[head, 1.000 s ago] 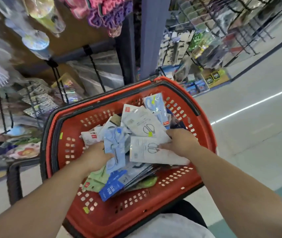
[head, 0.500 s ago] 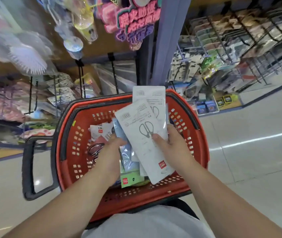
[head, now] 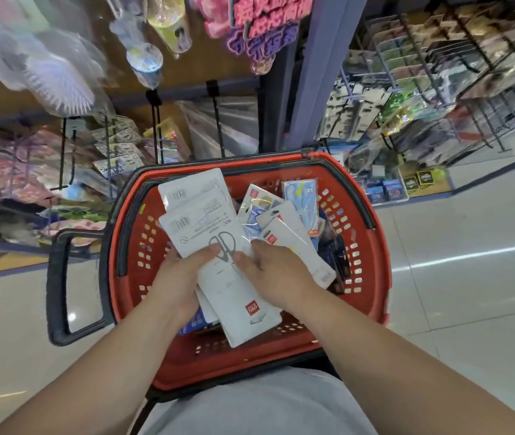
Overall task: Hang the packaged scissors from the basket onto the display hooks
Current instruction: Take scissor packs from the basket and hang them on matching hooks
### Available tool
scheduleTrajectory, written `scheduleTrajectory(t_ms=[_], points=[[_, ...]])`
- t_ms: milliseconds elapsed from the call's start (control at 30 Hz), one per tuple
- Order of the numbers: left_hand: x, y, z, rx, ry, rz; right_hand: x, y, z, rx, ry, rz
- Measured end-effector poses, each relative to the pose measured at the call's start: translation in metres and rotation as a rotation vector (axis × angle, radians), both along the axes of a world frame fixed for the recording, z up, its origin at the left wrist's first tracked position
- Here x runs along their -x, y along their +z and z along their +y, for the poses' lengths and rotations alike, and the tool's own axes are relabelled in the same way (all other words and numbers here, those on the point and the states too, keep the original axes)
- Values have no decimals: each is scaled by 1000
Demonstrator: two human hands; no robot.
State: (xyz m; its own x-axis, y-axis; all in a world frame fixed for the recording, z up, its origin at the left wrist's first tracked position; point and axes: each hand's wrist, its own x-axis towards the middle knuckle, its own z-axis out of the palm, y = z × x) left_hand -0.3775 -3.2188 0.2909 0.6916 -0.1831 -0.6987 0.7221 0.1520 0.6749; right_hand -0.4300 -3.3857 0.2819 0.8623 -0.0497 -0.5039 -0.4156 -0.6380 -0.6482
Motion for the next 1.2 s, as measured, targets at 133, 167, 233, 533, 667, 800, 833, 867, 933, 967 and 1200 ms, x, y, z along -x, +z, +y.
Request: scheduleTrajectory(t_ms=[133, 167, 233, 533, 667, 800, 833, 867, 933, 967, 1200], points=[[-3, -5, 15, -94, 24, -57, -20, -14, -24, 83, -24, 24], [-5, -6, 18, -119, 44, -64, -23, -27, -40, 73, -177, -9], [-10, -7, 26, -151, 66, -88, -24, -51, -71, 145, -357, 78], [-13, -16, 46, -291, 80, -116, -6, -95, -83, 326, -50, 308], [-12, -13, 36, -316, 65, -111, -11, -54, -97, -57, -262, 117], [-12, -5, 15, -253, 23, -68, -17, 9, -93, -608, -448, 42], [-12, -4, 9, -208, 25, -39, -19, 15, -88, -694, -474, 45], [-11, -1, 2, -153, 37, -2, -21, 20, -81, -747, -503, 52], [-9, 3, -8, -42, 73, 81, -24, 22, -65, -739, -496, 57], [-8, 6, -12, 11, 85, 121, -25, 20, -56, -696, -454, 50], [-12, 3, -6, 51, 12, 72, -27, 6, -3, -331, -205, -116]])
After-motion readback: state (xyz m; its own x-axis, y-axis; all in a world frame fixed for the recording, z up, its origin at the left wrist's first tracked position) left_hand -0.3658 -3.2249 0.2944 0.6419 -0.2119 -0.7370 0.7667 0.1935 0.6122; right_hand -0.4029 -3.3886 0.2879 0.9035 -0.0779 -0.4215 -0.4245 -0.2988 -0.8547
